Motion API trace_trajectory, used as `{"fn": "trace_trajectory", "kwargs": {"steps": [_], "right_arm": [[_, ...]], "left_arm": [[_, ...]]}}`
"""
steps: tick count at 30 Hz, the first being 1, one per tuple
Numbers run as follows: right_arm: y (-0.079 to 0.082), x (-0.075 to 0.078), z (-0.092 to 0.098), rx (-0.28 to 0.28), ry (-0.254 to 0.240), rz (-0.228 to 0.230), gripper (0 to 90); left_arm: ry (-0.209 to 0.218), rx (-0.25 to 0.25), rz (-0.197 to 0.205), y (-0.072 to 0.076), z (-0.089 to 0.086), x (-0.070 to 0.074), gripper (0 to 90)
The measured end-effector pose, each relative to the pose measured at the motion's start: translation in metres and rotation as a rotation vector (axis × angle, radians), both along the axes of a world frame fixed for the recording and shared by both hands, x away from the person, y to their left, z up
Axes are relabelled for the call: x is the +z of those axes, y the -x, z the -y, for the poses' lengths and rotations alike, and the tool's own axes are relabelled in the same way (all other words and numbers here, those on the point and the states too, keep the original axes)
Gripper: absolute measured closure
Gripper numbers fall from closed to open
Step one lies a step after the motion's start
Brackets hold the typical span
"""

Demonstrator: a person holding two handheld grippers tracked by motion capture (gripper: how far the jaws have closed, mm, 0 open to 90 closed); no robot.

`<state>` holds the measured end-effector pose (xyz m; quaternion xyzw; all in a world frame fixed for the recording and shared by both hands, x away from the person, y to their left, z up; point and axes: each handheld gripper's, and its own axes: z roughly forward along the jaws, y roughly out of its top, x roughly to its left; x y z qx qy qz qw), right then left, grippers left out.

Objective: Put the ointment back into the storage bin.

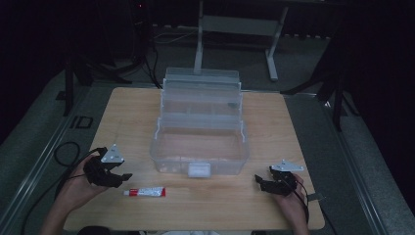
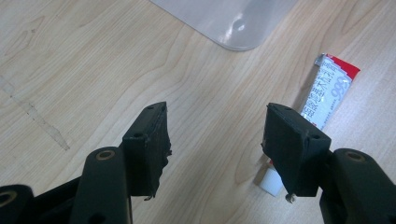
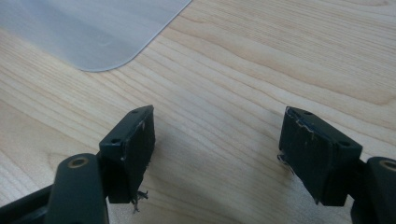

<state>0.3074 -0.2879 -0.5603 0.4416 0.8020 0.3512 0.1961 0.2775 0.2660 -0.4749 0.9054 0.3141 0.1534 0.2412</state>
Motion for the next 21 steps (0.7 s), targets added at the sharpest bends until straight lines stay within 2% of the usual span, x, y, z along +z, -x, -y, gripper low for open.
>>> {"fn": "trace_trajectory", "kwargs": {"steps": [7, 8, 17, 21], "right_arm": [[0.0, 0.0, 0.0, 0.0, 0.0, 0.0, 26.5], [0.0, 0.0, 0.0, 0.0, 0.0, 0.0, 26.5], [0.0, 0.0, 0.0, 0.0, -0.001, 0.0, 26.5], [0.0, 0.0, 0.0, 0.001, 0.0, 0.0, 26.4]], "left_arm": [[-0.021, -0.046, -0.018, 0.0, 0.004, 0.003, 40.9], [-0.035, -0.064, -0.02, 0.0, 0.007, 0.003, 40.9], [-0.086, -0.098, -0.053, -0.002, 0.017, 0.003, 41.0], [-0.093, -0.118, -0.065, -0.002, 0.021, 0.002, 41.2]]}}
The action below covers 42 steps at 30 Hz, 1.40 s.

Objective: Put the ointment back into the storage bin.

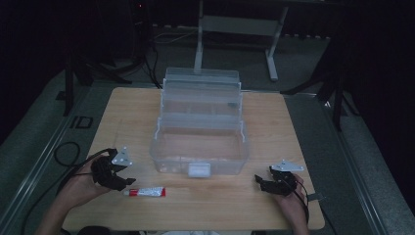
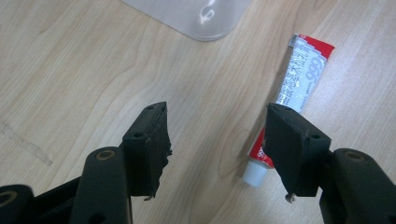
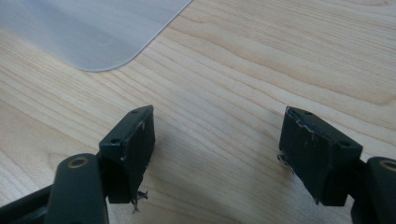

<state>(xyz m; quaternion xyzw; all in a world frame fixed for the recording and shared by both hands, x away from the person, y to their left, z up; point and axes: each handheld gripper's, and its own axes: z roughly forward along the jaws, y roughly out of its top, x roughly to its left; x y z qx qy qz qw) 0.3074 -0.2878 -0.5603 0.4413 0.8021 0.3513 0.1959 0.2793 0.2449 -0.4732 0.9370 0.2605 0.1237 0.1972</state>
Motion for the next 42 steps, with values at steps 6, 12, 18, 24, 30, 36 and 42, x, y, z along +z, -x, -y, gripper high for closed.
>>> {"fn": "trace_trajectory", "kwargs": {"steps": [6, 12, 18, 24, 30, 36, 42], "right_arm": [[0.0, 0.0, 0.0, 0.001, 0.0, 0.0, 26.3], [0.0, 0.0, 0.0, 0.001, 0.0, 0.0, 26.2], [0.0, 0.0, 0.0, 0.002, 0.0, 0.0, 26.1], [0.0, 0.0, 0.0, 0.002, 0.0, -0.001, 26.0], [0.0, 0.0, 0.0, 0.002, 0.0, -0.001, 25.9], [0.0, 0.0, 0.0, 0.003, 0.0, -0.001, 25.9], [0.0, 0.0, 0.0, 0.003, 0.0, -0.001, 25.8]], "left_arm": [[-0.002, -0.049, -0.02, -0.002, 0.006, -0.001, 40.8], [-0.01, -0.079, -0.039, -0.004, 0.012, -0.002, 39.9], [-0.031, -0.096, -0.054, -0.005, 0.018, -0.006, 40.1], [-0.074, -0.12, -0.07, -0.007, 0.024, -0.008, 40.7], [-0.102, -0.136, -0.082, -0.008, 0.029, -0.01, 40.8], [-0.126, -0.156, -0.096, -0.008, 0.034, -0.014, 41.1], [-0.145, -0.169, -0.114, -0.009, 0.036, -0.017, 41.2]]}}
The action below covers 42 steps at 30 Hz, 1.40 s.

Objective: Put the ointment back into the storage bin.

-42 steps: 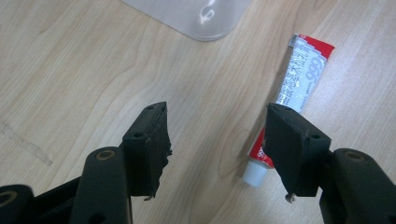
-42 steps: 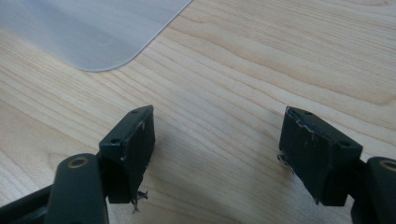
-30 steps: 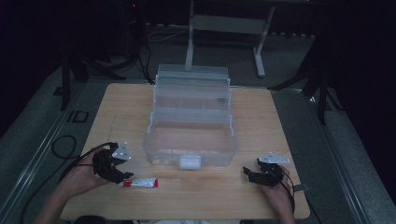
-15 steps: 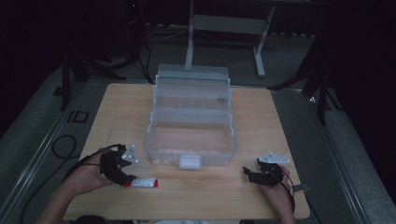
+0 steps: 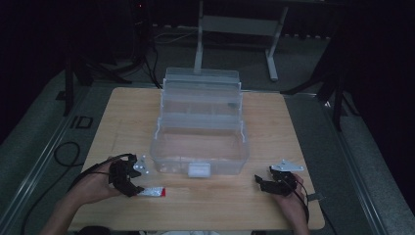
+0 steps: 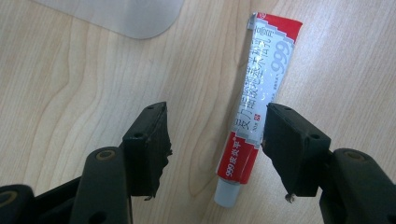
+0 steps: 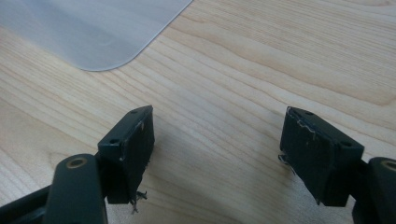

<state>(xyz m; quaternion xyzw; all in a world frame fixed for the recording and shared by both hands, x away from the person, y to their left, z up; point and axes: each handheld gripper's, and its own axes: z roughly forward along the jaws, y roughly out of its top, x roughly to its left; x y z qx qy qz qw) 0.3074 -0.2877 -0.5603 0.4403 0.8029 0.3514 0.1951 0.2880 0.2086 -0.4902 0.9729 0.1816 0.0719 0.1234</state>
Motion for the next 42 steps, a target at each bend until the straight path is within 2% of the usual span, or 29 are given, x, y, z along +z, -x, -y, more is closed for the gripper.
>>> {"fn": "trace_trajectory", "kwargs": {"steps": [28, 42], "right_arm": [[0.0, 0.0, 0.0, 0.0, 0.0, 0.0, 25.8], [0.0, 0.0, 0.0, 0.0, 0.0, 0.0, 25.8]], "left_arm": [[-0.103, -0.033, -0.05, -0.009, 0.012, -0.012, 42.3], [-0.094, -0.047, -0.071, -0.01, 0.019, -0.016, 42.2]]}}
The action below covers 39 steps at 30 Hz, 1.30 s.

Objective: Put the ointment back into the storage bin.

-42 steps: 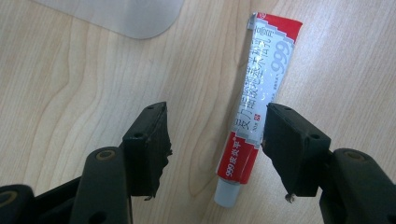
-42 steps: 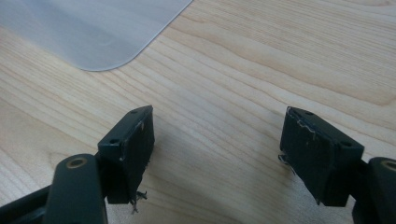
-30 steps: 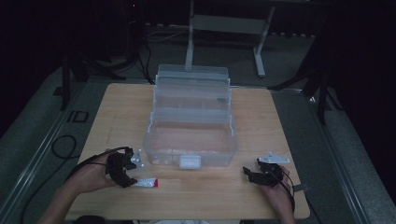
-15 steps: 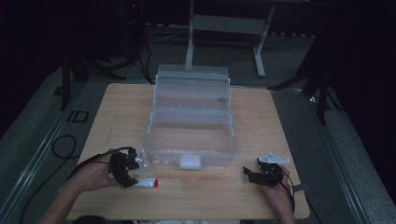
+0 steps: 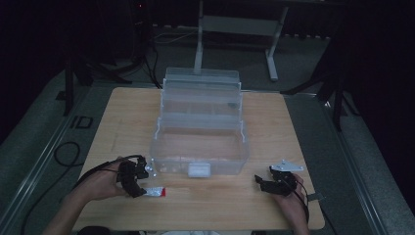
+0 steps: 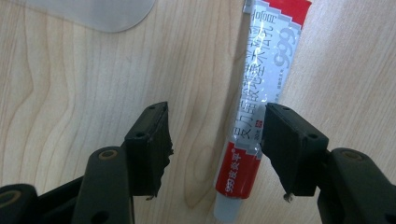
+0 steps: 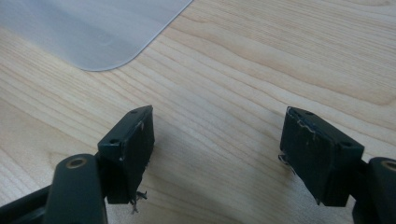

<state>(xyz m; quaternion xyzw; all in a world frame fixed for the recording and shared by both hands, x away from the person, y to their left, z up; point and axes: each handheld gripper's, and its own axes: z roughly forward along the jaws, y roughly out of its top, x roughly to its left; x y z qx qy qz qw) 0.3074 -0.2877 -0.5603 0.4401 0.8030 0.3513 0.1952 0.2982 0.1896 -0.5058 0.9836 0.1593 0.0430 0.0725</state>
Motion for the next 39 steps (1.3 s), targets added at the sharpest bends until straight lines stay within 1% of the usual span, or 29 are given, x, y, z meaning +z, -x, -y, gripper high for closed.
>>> {"fn": "trace_trajectory", "kwargs": {"steps": [5, 9, 14, 21, 25, 33, 39], "right_arm": [[0.0, 0.0, 0.0, 0.0, 0.0, 0.0, 25.8], [0.0, 0.0, 0.0, 0.0, 0.0, 0.0, 25.8], [0.0, 0.0, 0.0, 0.0, 0.0, 0.0, 25.8], [0.0, 0.0, 0.0, 0.0, 0.0, 0.0, 25.8], [0.0, 0.0, 0.0, 0.0, 0.0, 0.0, 25.8], [0.0, 0.0, 0.0, 0.0, 0.0, 0.0, 25.8], [0.0, 0.0, 0.0, 0.0, 0.0, 0.0, 25.8]], "left_arm": [[0.002, -0.005, -0.016, 0.0, 0.002, -0.002, 42.2], [-0.007, -0.017, -0.033, 0.001, 0.004, -0.006, 42.9], [-0.016, -0.026, -0.051, 0.001, 0.006, -0.009, 46.1], [-0.018, -0.034, -0.076, 0.0, 0.008, -0.012, 51.8], [-0.028, -0.035, -0.091, 0.0, 0.009, -0.014, 54.4], [-0.027, -0.028, -0.101, -0.001, 0.008, -0.014, 57.7], [-0.045, -0.03, -0.099, -0.001, 0.008, -0.014, 59.3]]}}
